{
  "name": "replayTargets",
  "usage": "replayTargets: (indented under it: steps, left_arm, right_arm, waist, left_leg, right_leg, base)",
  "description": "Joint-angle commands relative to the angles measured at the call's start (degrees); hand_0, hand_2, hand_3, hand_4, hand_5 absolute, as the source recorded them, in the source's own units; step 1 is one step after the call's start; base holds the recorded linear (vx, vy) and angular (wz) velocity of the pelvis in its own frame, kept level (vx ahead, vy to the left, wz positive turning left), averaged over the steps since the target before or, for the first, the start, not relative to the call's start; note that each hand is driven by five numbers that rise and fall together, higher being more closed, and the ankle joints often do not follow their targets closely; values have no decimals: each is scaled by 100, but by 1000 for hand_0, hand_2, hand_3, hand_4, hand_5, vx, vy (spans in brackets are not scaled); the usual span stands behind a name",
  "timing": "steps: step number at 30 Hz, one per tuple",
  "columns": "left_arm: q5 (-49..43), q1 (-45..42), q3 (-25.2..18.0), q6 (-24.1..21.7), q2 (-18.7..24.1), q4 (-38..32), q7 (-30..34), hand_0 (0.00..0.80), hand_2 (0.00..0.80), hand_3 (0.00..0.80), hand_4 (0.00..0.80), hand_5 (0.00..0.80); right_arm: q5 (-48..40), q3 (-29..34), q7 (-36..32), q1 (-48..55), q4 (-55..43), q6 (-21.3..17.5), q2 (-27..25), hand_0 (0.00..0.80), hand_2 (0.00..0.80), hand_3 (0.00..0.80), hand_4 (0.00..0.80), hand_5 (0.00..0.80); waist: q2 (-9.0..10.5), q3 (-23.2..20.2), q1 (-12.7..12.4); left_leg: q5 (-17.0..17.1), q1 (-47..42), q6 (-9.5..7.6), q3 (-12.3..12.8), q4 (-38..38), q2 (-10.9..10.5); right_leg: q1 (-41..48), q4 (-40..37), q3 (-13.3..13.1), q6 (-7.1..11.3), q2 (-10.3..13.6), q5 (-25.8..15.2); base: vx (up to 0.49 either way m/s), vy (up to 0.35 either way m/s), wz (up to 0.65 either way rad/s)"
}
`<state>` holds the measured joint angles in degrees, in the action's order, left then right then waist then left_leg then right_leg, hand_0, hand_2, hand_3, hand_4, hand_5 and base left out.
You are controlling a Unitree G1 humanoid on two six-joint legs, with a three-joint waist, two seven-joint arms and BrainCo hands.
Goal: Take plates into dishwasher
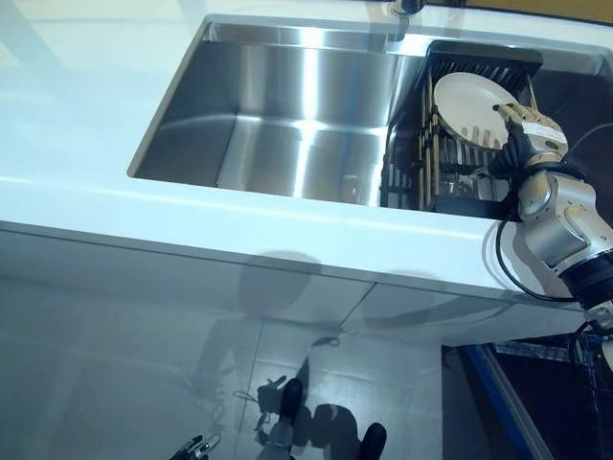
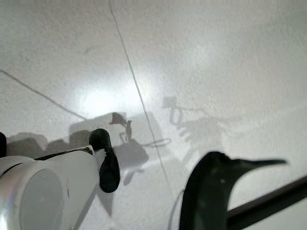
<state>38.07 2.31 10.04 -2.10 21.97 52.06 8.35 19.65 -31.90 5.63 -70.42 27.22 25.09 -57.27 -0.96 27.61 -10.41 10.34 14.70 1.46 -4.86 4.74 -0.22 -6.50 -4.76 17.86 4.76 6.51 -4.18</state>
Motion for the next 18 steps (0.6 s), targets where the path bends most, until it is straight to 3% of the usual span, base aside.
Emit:
replayTargets:
  steps: [1, 7, 9, 11, 12, 13, 14, 18]
  left_arm:
    - [185, -290, 248, -77, 57, -264, 18, 0, 0, 0, 0, 0]
    - [322, -324, 287, -80, 89, -373, 5, 0, 0, 0, 0, 0]
    - [337, -362, 275, -99, 84, -413, 19, 0, 0, 0, 0, 0]
    - [411, -387, 293, -117, 83, -429, 79, 0, 0, 0, 0, 0]
    - [436, -392, 301, -128, 77, -438, 96, 0, 0, 0, 0, 0]
    - [458, -399, 307, -125, 69, -459, 101, 0, 0, 0, 0, 0]
    - [474, -409, 310, -122, 68, -492, 93, 0, 0, 0, 0, 0]
    - [578, -438, 362, -106, 88, -577, 76, 0, 0, 0, 0, 0]
  right_arm:
    - [154, -514, 207, -675, -80, 150, -467, 0, 0, 0, 0, 0]
    - [31, -655, 292, -957, 74, 248, -496, 0, 0, 0, 0, 0]
    - [-4, -672, 320, -989, 94, 266, -511, 82, 82, 82, 82, 82]
    - [-63, -687, 332, -1022, 148, 268, -519, 223, 223, 223, 223, 223]
    - [-78, -697, 316, -1033, 167, 273, -517, 398, 398, 398, 398, 398]
    - [-34, -705, 290, -1036, 184, 277, -517, 496, 496, 496, 496, 496]
    - [-19, -713, 288, -1042, 212, 282, -509, 540, 540, 540, 540, 540]
    - [-32, -781, 241, -1140, 301, 288, -478, 536, 536, 536, 536, 536]
  waist:
    - [-93, 218, -84]
    - [-117, 218, -92]
    - [-139, 218, -90]
    - [-151, 218, -93]
    - [-159, 218, -93]
    - [-170, 218, -89]
    - [-177, 218, -90]
    - [-218, 218, -99]
  left_leg:
    - [-537, -76, -112, 392, -123, 35]
    - [-466, 146, -98, 445, -112, 43]
    - [-448, 189, -89, 481, -99, 59]
    - [-431, 238, -84, 480, -98, 52]
    - [-429, 256, -83, 487, -103, 52]
    - [-429, 277, -85, 496, -113, 49]
    - [-433, 303, -84, 518, -124, 50]
    - [-397, 361, -68, 570, -95, 64]
  right_leg:
    - [-653, 961, -52, 146, 269, 247]
    - [-890, 965, -24, 169, 287, 180]
    - [-938, 961, 0, 178, 301, 166]
    - [-1006, 990, 10, 189, 315, 158]
    - [-1030, 1004, 11, 194, 325, 155]
    - [-1060, 1021, 11, 200, 337, 150]
    - [-1080, 1020, 16, 205, 349, 142]
    - [-1168, 1042, 33, 227, 383, 127]
  base:
    - [32, 1, 1]
    - [0, 0, 0]
    - [0, 0, 0]
    - [0, 14, 2]
    - [0, 37, 5]
    - [-3, 39, 3]
    - [-1, 36, 2]
    - [-21, 33, -1]
